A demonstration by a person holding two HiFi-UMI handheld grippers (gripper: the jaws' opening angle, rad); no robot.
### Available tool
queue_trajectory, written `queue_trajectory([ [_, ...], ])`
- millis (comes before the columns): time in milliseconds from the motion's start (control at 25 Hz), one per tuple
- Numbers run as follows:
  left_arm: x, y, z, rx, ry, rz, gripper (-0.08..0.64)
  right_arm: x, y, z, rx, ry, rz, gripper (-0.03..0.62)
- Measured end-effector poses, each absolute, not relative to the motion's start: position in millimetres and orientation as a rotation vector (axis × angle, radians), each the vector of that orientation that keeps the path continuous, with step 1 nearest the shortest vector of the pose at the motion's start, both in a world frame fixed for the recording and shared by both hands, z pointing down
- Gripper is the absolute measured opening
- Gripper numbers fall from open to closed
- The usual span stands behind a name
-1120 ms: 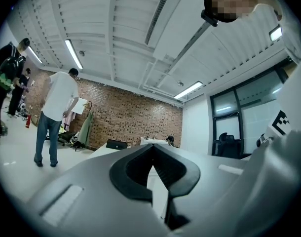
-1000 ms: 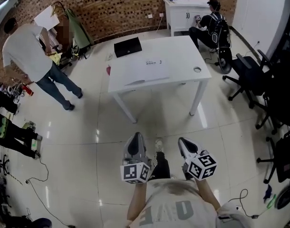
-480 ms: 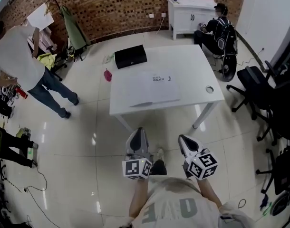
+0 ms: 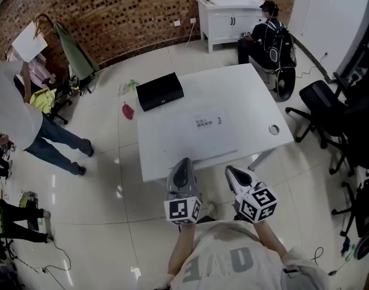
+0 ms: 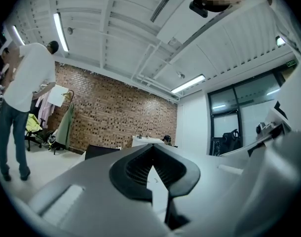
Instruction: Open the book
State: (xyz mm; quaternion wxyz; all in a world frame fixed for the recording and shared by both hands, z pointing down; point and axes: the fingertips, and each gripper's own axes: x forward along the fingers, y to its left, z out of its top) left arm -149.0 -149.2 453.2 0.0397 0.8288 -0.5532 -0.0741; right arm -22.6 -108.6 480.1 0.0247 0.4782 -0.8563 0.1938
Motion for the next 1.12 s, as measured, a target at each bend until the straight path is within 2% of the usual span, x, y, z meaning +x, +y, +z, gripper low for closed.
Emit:
queue_trajectory([
  [200,-132.7,-169.0,449.0,2.597,-1.631,-0.203,0.017,-27.4,-131.5,477.5,1.481,-2.648,0.591,0.005],
  [680,-157.1,-200.7,468.3,2.512,-1.760,-0.113,0.017,-24.1,-183.7,511.2,1.344,-2.654,0.729,0.005],
  [1120,-127.9,-246.1,472.6,2.495,-1.759,-0.066,0.017,-11.1,-234.6,513.4,1.272,-2.650,0.783,0.005],
])
